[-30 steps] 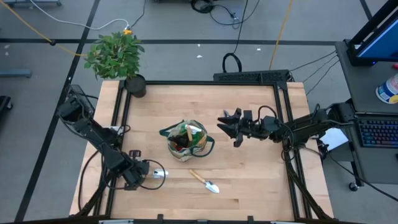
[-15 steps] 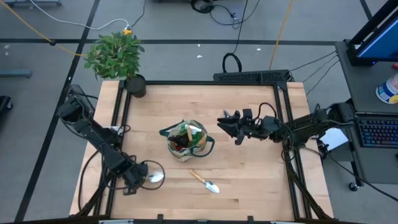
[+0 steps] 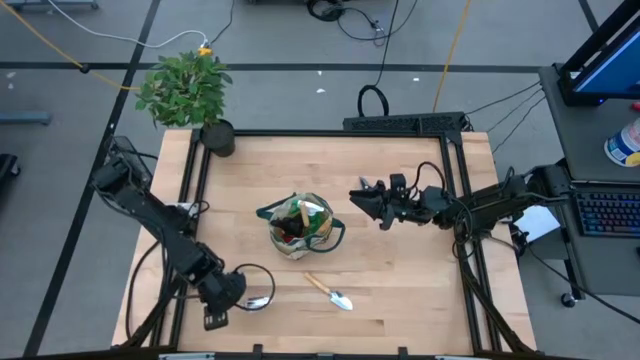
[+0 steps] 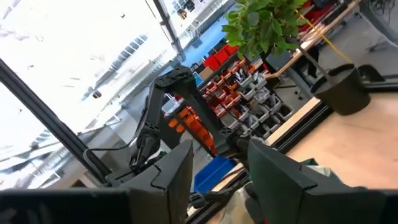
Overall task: Pick & Place Garden tools in Gardening bag
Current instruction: Put the left brown trowel into the gardening bag
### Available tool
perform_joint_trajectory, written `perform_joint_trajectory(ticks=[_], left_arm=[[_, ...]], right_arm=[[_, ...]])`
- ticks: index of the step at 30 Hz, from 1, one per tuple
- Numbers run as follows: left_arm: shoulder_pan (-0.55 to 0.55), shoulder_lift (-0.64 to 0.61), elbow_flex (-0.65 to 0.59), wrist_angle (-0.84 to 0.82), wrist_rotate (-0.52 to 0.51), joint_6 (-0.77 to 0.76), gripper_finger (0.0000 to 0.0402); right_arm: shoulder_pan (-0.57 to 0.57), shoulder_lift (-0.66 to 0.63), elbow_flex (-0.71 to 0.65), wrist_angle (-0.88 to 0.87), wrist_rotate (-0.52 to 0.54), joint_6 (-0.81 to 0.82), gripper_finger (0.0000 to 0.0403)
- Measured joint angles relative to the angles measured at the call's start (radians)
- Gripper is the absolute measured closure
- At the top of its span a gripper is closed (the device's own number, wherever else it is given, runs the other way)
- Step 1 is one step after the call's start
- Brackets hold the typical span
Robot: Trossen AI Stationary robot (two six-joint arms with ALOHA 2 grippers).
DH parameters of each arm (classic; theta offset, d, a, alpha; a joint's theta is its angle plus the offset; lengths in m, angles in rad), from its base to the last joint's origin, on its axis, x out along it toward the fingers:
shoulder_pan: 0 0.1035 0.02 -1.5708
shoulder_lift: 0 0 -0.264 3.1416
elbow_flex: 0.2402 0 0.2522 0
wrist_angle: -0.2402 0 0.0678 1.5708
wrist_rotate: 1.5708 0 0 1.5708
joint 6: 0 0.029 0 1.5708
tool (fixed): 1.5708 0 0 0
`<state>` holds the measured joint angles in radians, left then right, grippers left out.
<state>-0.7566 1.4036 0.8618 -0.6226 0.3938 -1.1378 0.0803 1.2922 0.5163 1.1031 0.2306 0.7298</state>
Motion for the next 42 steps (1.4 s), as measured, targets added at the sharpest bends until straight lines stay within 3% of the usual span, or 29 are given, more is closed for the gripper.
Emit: perform_joint_trajectory(ticks=[5, 11, 17, 23, 34, 42], left_arm=[[0.06, 0.0, 0.081, 0.049, 0.04, -0.043, 0.0333], [0.147, 0.0, 0.149, 0.129, 0.113, -0.052, 0.0333], [0.226, 0.0, 0.178, 0.228, 0.147, -0.119, 0.0333], [0.26, -0.001, 0.181, 0.406, 0.144, -0.235, 0.0333], [0.271, -0.002, 0.181, 0.554, -0.031, -0.394, 0.0333], [0.276, -0.002, 0.181, 0.553, -0.127, -0.508, 0.0333]], right_arm=[[0.007, 0.0, 0.002, 0.042, -0.104, -0.066, 0.0264], [0.1, 0.0, 0.125, 0.032, -0.184, -0.479, 0.0271], [0.211, 0.001, 0.338, -0.362, -0.179, -0.824, 0.0271], [0.29, 0.047, 0.505, -0.7, -0.082, -0.946, 0.0271], [0.478, 0.164, 0.598, -0.811, 0.103, -1.051, 0.0268], [0.585, 0.235, 0.652, -0.808, 0.298, -1.161, 0.022]])
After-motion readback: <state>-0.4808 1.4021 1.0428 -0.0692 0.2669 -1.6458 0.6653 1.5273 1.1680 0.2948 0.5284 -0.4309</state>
